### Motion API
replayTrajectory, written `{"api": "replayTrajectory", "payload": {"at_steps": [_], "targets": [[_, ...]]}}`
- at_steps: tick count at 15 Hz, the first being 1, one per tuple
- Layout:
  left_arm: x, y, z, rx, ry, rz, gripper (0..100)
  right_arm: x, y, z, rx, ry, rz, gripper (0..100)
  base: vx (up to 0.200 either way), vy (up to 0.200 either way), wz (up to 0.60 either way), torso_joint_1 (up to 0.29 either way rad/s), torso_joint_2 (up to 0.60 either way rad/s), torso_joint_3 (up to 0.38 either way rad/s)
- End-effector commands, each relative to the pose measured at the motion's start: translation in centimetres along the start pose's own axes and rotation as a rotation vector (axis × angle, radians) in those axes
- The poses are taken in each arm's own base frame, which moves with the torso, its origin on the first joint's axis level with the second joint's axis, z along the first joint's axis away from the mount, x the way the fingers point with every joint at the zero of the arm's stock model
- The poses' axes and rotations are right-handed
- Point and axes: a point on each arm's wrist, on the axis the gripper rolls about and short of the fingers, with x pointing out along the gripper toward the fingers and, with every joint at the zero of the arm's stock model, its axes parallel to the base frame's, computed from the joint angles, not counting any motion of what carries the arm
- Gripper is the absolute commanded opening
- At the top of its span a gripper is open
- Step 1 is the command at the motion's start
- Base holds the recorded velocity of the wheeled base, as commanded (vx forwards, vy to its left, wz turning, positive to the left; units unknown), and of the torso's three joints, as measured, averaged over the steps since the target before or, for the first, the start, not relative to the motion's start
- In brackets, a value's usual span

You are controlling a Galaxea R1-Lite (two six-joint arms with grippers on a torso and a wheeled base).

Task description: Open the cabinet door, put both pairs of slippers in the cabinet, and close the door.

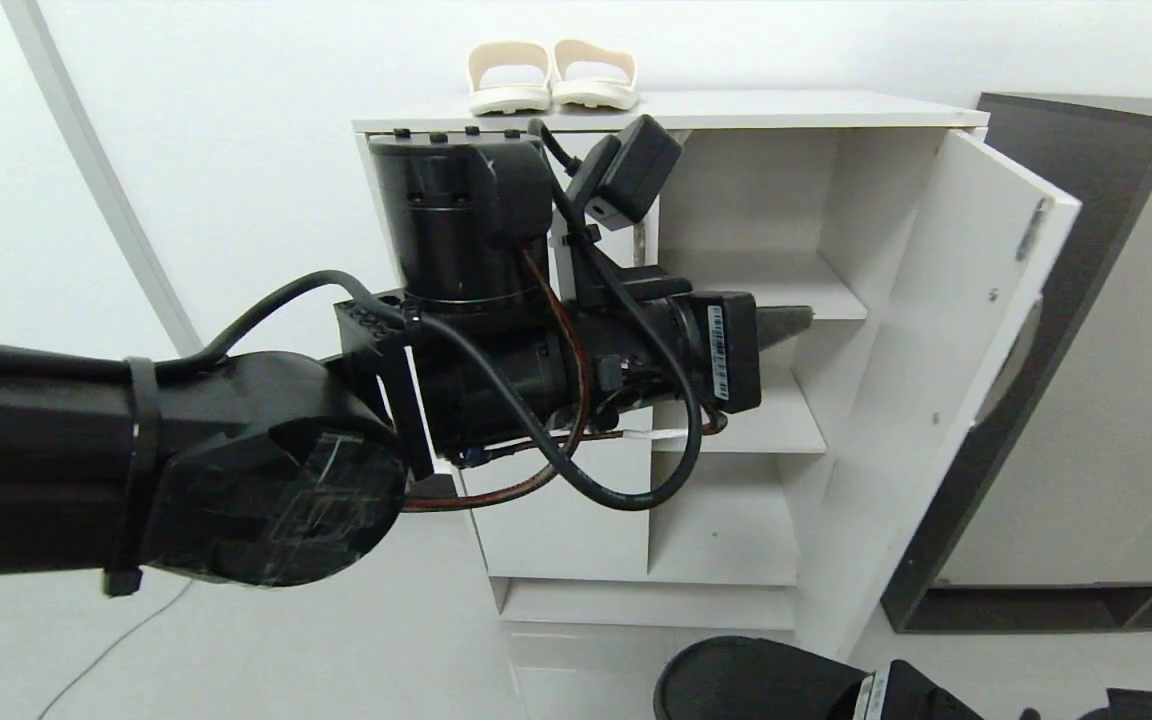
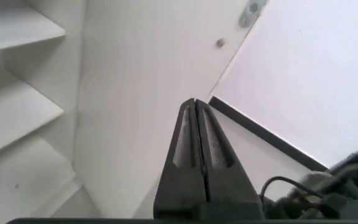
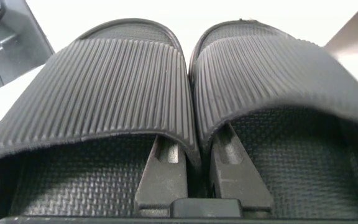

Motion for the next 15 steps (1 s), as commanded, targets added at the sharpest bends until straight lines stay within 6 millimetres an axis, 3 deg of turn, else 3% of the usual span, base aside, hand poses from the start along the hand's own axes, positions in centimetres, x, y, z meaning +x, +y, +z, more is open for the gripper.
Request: {"api": "replayTrajectory", "payload": {"at_steps": [1,2,4,6,8,9,10,12,13,14,15], "targets": [[-2.5,0.7,1.4,0.013,-0.055,0.103,0,2.0,-2.1,1.5,0.076,-0.033,-0.133,0,0.0,0.0,0.0,0.0,0.0,0.0],[-3.7,0.6,1.7,0.021,-0.075,0.155,0,2.7,-3.0,2.0,0.11,-0.047,-0.204,0,0.0,0.0,0.0,0.0,0.0,0.0],[-10.2,-1.7,2.9,0.085,-0.112,0.346,0,5.3,-5.8,4.1,0.191,-0.122,-0.485,0,0.0,0.0,0.0,0.0,0.0,0.0],[-17.5,-3.7,2.5,0.134,-0.067,0.65,0,7.4,-7.6,5.4,0.216,-0.168,-0.688,0,0.0,0.0,0.0,0.0,0.0,0.0],[-27.3,-5.6,0.6,0.254,-0.059,1.002,0,8.3,-8.6,5.8,0.228,-0.185,-0.77,0,0.0,0.0,0.0,0.0,0.0,0.0],[-29.3,-6.6,-0.3,0.266,-0.086,1.085,0,8.2,-8.6,5.8,0.228,-0.185,-0.77,0,0.0,0.0,0.0,0.0,0.0,0.0],[-32.7,-9.4,-2.9,0.275,-0.164,1.228,0,8.2,-8.6,5.7,0.224,-0.181,-0.775,0,0.0,0.0,0.0,0.0,0.0,0.0],[-35.3,-12.1,-9.0,0.274,-0.19,1.37,0,8.0,-8.5,5.6,0.224,-0.181,-0.775,0,0.0,0.0,0.0,0.0,0.0,0.0],[-35.3,-12.2,-9.2,0.274,-0.19,1.372,0,8.0,-8.5,5.6,0.224,-0.181,-0.775,0,0.0,0.0,0.0,0.0,0.0,0.0],[-36.0,-12.1,-13.9,0.283,-0.178,1.36,0,8.0,-8.5,5.5,0.222,-0.175,-0.774,0,0.0,0.0,0.0,0.0,0.0,0.0],[-35.9,-11.1,-16.8,0.275,-0.134,1.277,0,8.0,-8.5,5.3,0.221,-0.167,-0.775,0,0.0,0.0,0.0,0.0,0.0,0.0]]}}
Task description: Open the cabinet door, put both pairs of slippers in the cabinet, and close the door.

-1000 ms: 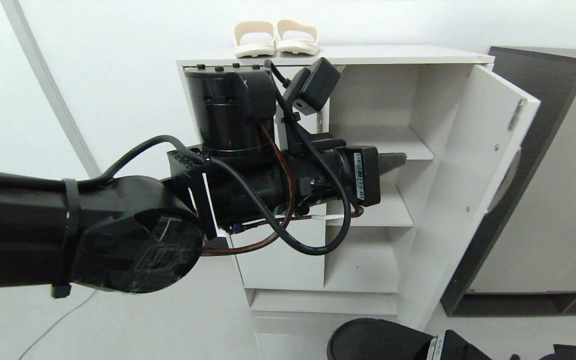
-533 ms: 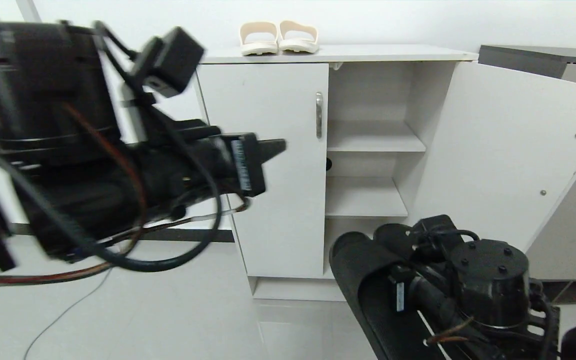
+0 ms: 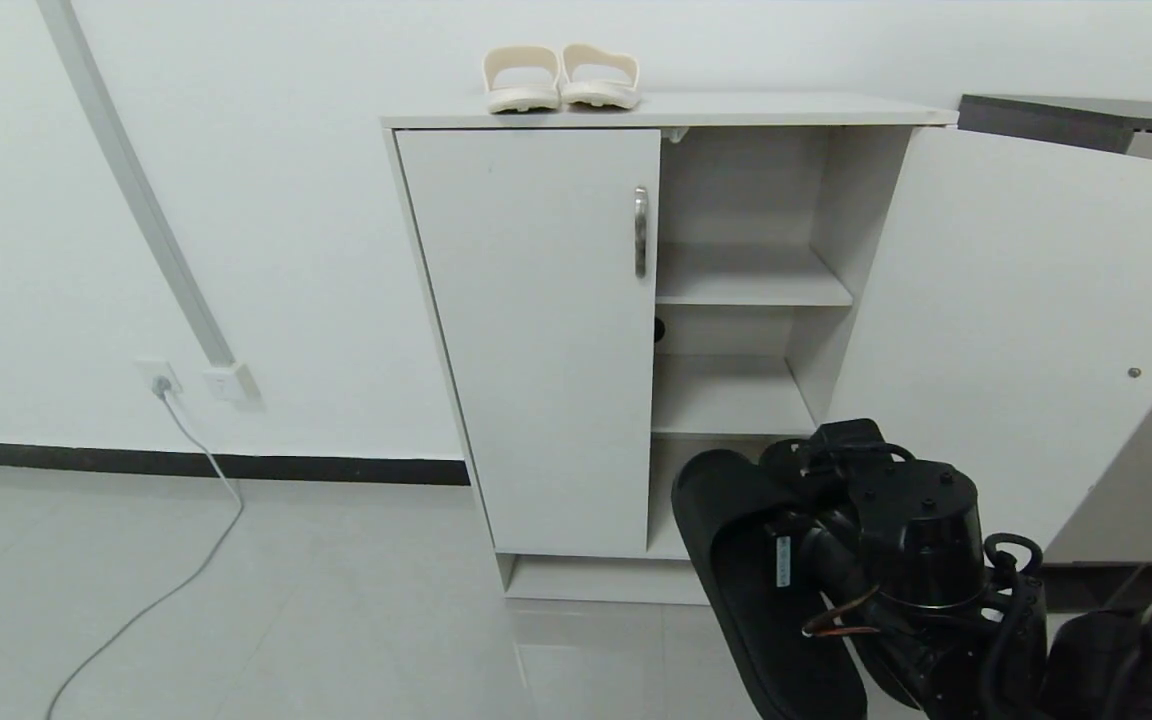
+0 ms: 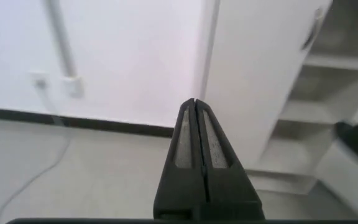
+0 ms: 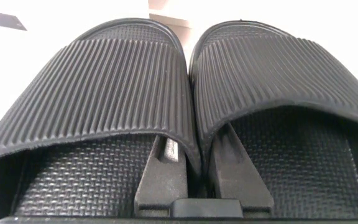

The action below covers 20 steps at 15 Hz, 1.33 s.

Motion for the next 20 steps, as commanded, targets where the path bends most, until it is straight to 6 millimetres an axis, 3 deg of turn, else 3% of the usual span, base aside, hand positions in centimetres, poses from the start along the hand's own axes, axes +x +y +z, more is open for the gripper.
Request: {"api": "replayTrajectory", "payload": {"at_steps": [1,3,8,11,13,17,20], "targets": [[-3.7,0.2,-11.4,0.026,0.017,0.019,0,-0.1,0.1,-0.2,-0.006,0.006,0.002,0,0.0,0.0,0.0,0.0,0.0,0.0],[-2.2,0.0,-15.0,0.025,0.011,-0.03,0,0.0,0.1,-0.3,-0.007,0.009,0.005,0,0.0,0.0,0.0,0.0,0.0,0.0],[-2.1,-0.2,-14.9,0.012,-0.007,-0.075,0,0.8,0.8,-0.8,-0.012,0.017,0.006,0,0.0,0.0,0.0,0.0,0.0,0.0],[-2.1,-0.2,-14.9,0.007,-0.007,-0.075,0,4.5,2.8,-0.8,0.037,-0.047,-0.17,0,0.0,0.0,0.0,0.0,0.0,0.0],[-2.1,-0.2,-14.9,0.007,-0.007,-0.073,0,5.4,3.7,-0.2,0.058,-0.075,-0.182,0,0.0,-0.2,0.0,0.005,0.0,0.002],[-2.1,-0.2,-14.9,0.007,-0.007,-0.073,0,6.2,4.3,-0.3,0.054,-0.079,-0.182,0,0.0,-0.2,0.0,0.001,0.0,0.0],[-2.1,-0.2,-14.9,0.007,-0.007,-0.073,0,6.8,4.6,-1.3,0.038,-0.062,-0.184,0,0.0,0.0,0.0,0.0,0.0,0.0]]}}
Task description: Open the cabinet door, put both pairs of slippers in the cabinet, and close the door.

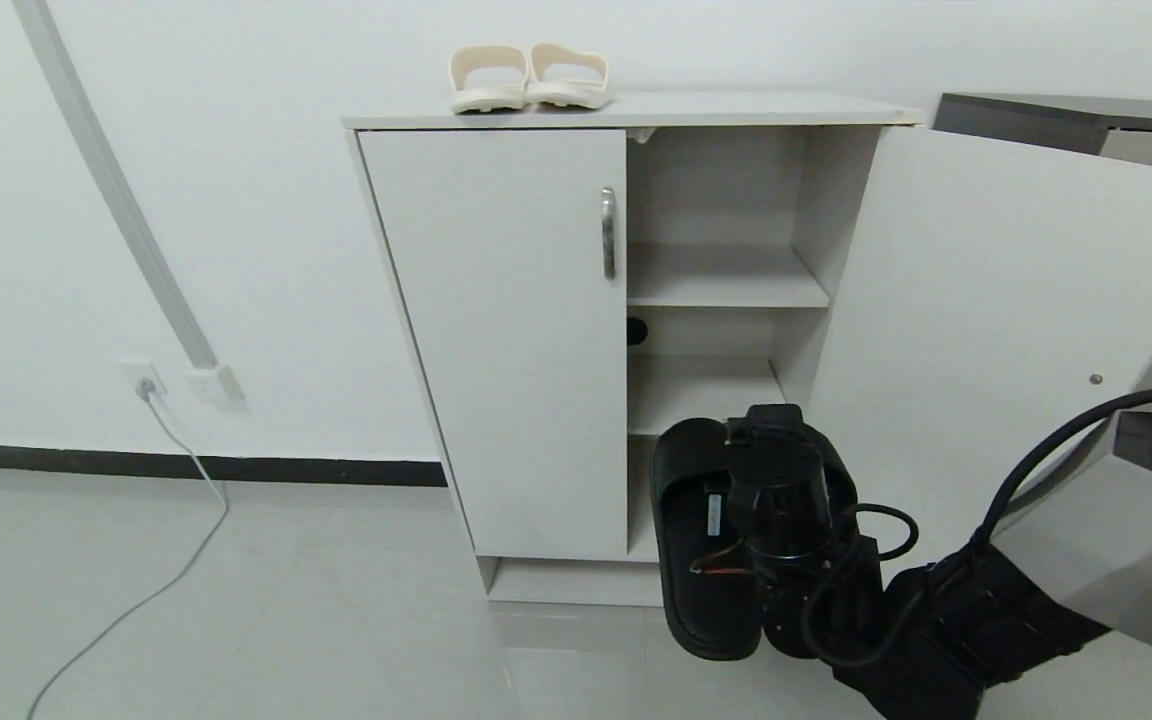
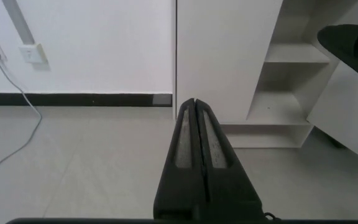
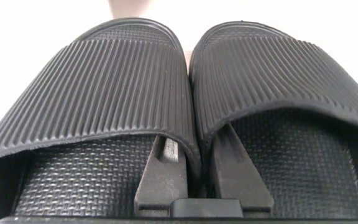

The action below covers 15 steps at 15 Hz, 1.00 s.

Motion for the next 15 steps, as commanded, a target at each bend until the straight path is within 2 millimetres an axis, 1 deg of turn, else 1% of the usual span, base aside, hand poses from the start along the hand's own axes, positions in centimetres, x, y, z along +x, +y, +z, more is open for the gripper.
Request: {"api": "replayTrajectory", "payload": {"at_steps": [1,6,7,9,10,15], "targets": [[0.0,0.0,0.0,-0.001,0.003,0.0,0,0.5,0.4,-1.0,-0.017,0.017,-0.001,0,0.0,0.0,0.0,0.0,0.0,0.0],[0.0,0.0,0.0,-0.001,0.003,-0.002,0,1.0,0.3,-1.7,-0.025,0.031,-0.006,0,0.0,0.0,0.0,0.0,0.0,0.0],[0.0,0.0,0.0,-0.001,0.005,-0.004,0,1.9,0.4,-2.5,-0.034,0.044,-0.014,0,0.0,0.0,0.0,0.0,0.0,0.0],[0.0,0.0,0.0,-0.001,0.005,-0.004,0,3.2,0.9,-2.9,-0.026,0.044,-0.006,0,0.0,0.0,0.0,0.0,0.0,0.0],[0.0,0.0,0.0,-0.001,0.003,-0.004,0,3.5,1.2,-2.8,-0.021,0.043,0.02,0,0.0,0.0,0.0,0.0,0.0,0.0],[0.0,0.0,0.0,-0.001,0.005,-0.004,0,3.9,1.5,-3.2,-0.024,0.049,0.031,0,0.0,0.0,0.0,0.002,0.0,-0.019]]}}
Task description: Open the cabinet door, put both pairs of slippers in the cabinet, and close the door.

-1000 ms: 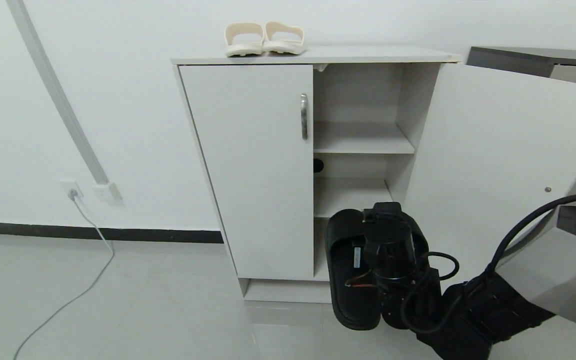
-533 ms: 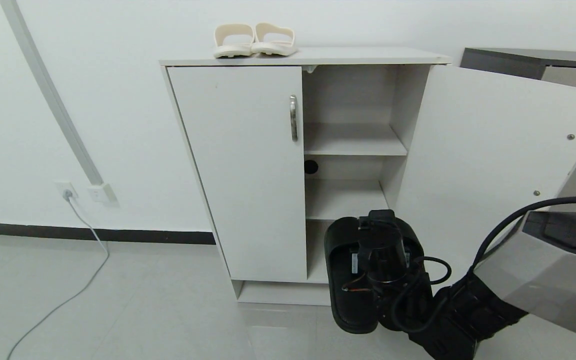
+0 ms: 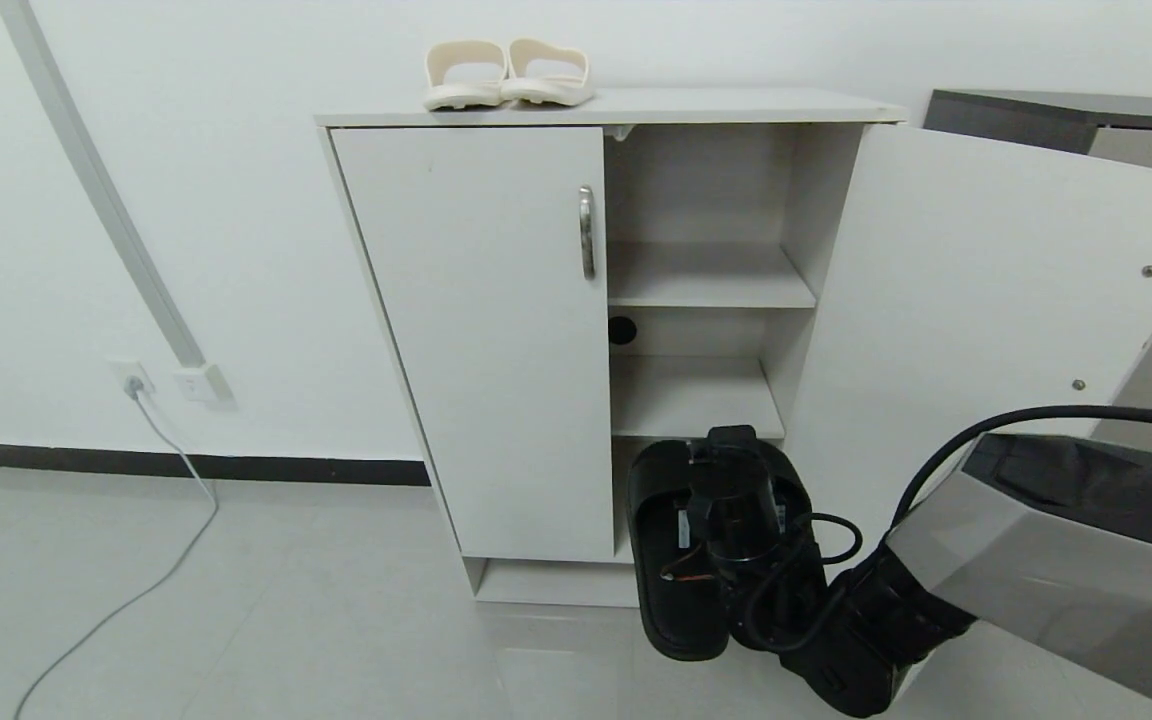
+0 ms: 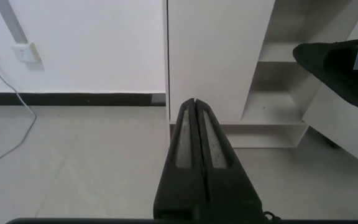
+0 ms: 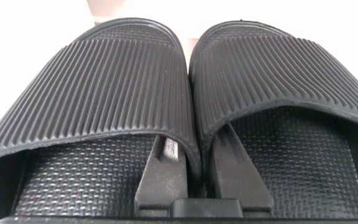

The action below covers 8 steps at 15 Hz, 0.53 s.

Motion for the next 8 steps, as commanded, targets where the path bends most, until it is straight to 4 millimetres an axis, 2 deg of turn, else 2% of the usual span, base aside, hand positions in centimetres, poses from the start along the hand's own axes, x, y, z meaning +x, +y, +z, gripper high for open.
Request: {"api": "replayTrajectory", "payload": {"at_steps": [1,8], "targets": [[0.02,0.0,0.0,-0.001,0.003,0.0,0,0.11,0.03,-0.25,-0.004,0.004,-0.002,0,0.0,0.0,0.0,0.002,0.0,-0.144],[0.06,0.0,0.01,0.0,0.008,0.0,0,-0.05,0.14,0.15,0.006,-0.008,0.003,0,0.0,0.0,0.0,0.005,0.0,-0.192]]}}
